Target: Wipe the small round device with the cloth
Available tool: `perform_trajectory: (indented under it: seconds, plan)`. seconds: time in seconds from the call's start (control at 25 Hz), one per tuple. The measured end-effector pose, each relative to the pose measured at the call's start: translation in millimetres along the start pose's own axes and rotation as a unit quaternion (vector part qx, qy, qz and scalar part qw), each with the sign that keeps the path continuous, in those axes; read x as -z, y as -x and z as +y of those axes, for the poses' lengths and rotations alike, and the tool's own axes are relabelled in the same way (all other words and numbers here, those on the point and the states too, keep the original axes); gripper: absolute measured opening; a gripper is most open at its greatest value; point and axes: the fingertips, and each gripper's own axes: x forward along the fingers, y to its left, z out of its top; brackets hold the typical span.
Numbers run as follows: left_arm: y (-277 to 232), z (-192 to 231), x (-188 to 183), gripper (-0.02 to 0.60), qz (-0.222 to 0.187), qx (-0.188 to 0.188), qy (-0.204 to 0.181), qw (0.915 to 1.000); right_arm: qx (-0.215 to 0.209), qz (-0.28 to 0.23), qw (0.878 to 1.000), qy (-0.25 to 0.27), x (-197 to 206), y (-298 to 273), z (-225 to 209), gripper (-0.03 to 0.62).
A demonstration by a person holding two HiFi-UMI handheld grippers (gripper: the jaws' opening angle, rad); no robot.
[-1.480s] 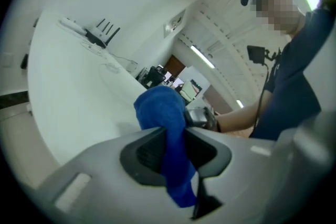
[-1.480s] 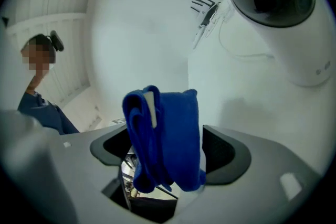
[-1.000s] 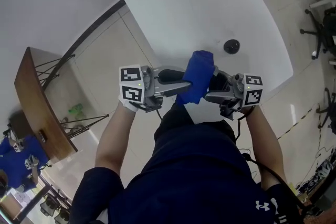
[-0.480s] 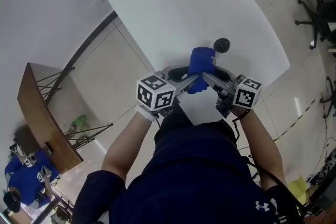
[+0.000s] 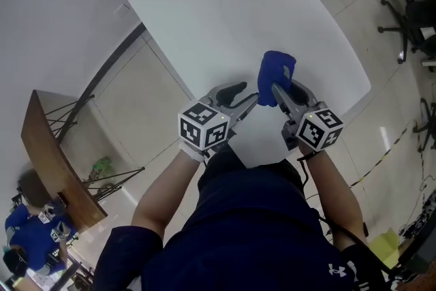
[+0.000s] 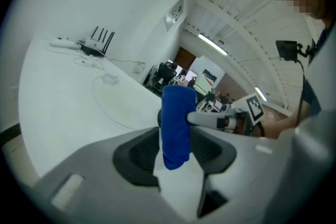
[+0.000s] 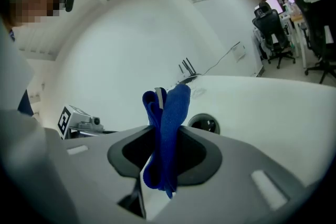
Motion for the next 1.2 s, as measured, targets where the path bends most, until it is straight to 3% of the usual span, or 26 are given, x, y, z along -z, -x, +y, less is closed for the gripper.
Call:
perform_trajectory:
  seconds: [0.12,0.24,0.32,0.44,0.68,0.84,1.04,1.2]
  plan:
    - [-19.5,1.9,-18.4,0.179,-0.006,-0.019,-0.035,0.9992,0.019,0.003,1.0,0.003,-16.5,4.4,-25.8,0.123]
    - [-35.3,4.1,-35.5,0.106,0.0,-0.055,-0.111,0.9923,0.021,-0.008,1.0,-0.014,-28.4,11.6,-37.1,0.123]
    - [-44.9,3.7,-39.5,0.111,0.014,-0.056,-0.156,0.9862,0.017,-0.02,0.999,-0.044,-33.7,15.9,-39.7,0.123]
    - [-62.9,13.9,-31.9,0.152,0.039,-0.053,-0.19,0.9796,0.013,-0.033,0.994,-0.105,-31.9,21.9,-51.5,0.123]
    - [-90.0,23.3,-19.8,0.153,0.067,-0.06,-0.18,0.9795,-0.015,-0.063,0.964,-0.257,-2.7,28.0,-96.2,0.123]
    - [-95.1,17.6,-13.2,0.153,0.078,-0.062,-0.171,0.9802,0.037,-0.05,0.933,-0.353,39.8,30.7,-127.1,0.123]
    - [-98.1,15.0,-13.4,0.15,0.08,-0.063,-0.163,0.9814,0.098,-0.028,0.931,-0.35,59.2,20.6,-142.8,0.123]
    - [-98.0,20.5,-12.6,0.149,0.077,-0.078,-0.173,0.9788,0.165,-0.037,0.921,-0.351,68.6,22.8,-149.6,0.123]
